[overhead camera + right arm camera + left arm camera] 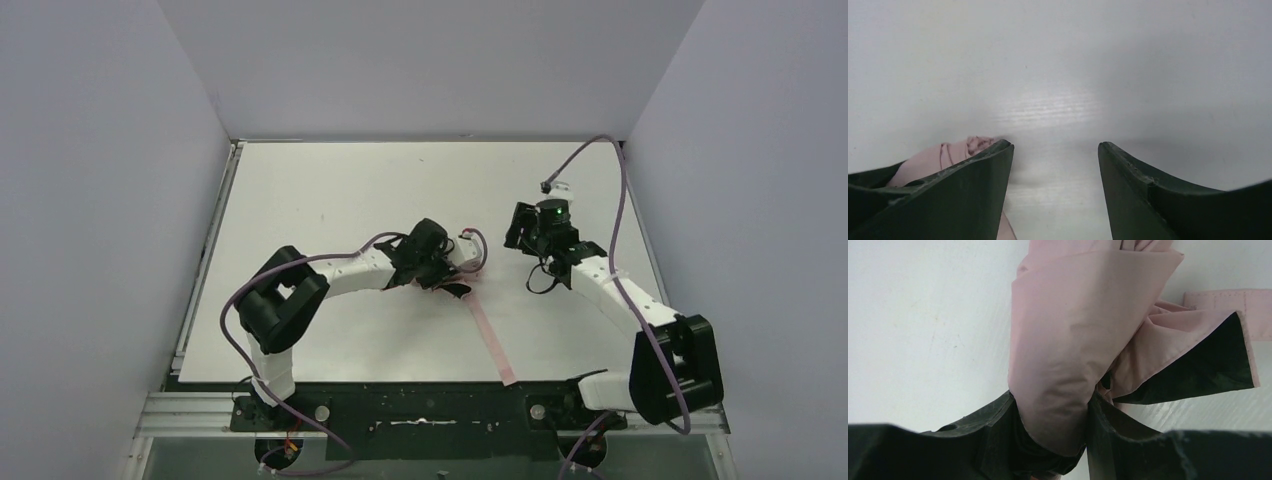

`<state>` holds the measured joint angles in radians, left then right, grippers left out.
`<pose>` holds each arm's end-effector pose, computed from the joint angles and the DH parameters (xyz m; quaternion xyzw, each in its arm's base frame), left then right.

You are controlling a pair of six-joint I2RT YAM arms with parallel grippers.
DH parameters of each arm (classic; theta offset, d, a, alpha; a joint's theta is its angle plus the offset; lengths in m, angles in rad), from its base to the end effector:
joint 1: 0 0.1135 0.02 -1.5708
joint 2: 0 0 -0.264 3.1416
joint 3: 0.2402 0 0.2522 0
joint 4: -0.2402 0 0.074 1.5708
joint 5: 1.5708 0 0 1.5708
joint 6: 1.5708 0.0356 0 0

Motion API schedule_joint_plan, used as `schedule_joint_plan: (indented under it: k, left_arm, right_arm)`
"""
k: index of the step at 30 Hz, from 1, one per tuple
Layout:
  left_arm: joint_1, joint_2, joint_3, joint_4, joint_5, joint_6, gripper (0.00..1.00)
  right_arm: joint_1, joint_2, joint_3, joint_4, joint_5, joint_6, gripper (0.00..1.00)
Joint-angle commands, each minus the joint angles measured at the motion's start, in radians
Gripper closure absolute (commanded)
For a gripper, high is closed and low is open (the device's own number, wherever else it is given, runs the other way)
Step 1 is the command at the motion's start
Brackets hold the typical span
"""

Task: Put away the umbrella

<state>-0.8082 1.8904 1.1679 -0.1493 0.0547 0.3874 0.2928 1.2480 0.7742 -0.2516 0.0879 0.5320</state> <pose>0.2727 -0.2883 0.1633 0.5363 0.7710 -0.0966 0.3294 0.2532 0.0731 0.2329 0.1266 0.9024 0.1276 0.3915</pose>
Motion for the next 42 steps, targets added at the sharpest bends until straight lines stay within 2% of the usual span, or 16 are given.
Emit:
schedule_joint_plan:
  k: [1,4,9,11,14,17,21,28,42]
  left_arm:
    - [-0.066,-0.014,-0.118,0.162,-0.209,0.142,1.00]
    - [-0.096,-0.040,-0.210,0.293,-0.244,0.216,1.00]
    - [-0.117,-0.050,-0.261,0.360,-0.217,0.294,1.00]
    - [-0.127,-0.051,-0.290,0.401,-0.206,0.343,1.00]
    - [-0.148,-0.049,-0.349,0.498,-0.214,0.408,1.00]
    - [-0.162,-0.037,-0.378,0.568,-0.233,0.441,1.00]
    - [-0.171,-0.030,-0.399,0.616,-0.239,0.462,1.00]
    - [-0.188,-0.011,-0.442,0.705,-0.259,0.502,1.00]
    - [-0.199,-0.007,-0.455,0.714,-0.259,0.507,1.00]
  right_arm:
    - [-0.029,0.128,0.110,0.359,-0.153,-0.301,0.36]
    - [-0.066,0.234,0.208,0.339,-0.300,-0.448,0.35]
    - [-0.175,0.371,0.358,0.159,-0.742,-0.616,0.33]
    - [-0.188,0.410,0.417,0.053,-0.846,-0.706,0.32]
    - [-0.177,0.464,0.522,-0.212,-0.950,-0.916,0.32]
    - [-0.151,0.499,0.579,-0.386,-0.964,-1.066,0.32]
    - [-0.100,0.536,0.607,-0.512,-0.987,-1.183,0.33]
    - [-0.040,0.616,0.640,-0.579,-1.021,-1.250,0.32]
    - [0.029,0.753,0.686,-0.655,-0.980,-1.307,0.34]
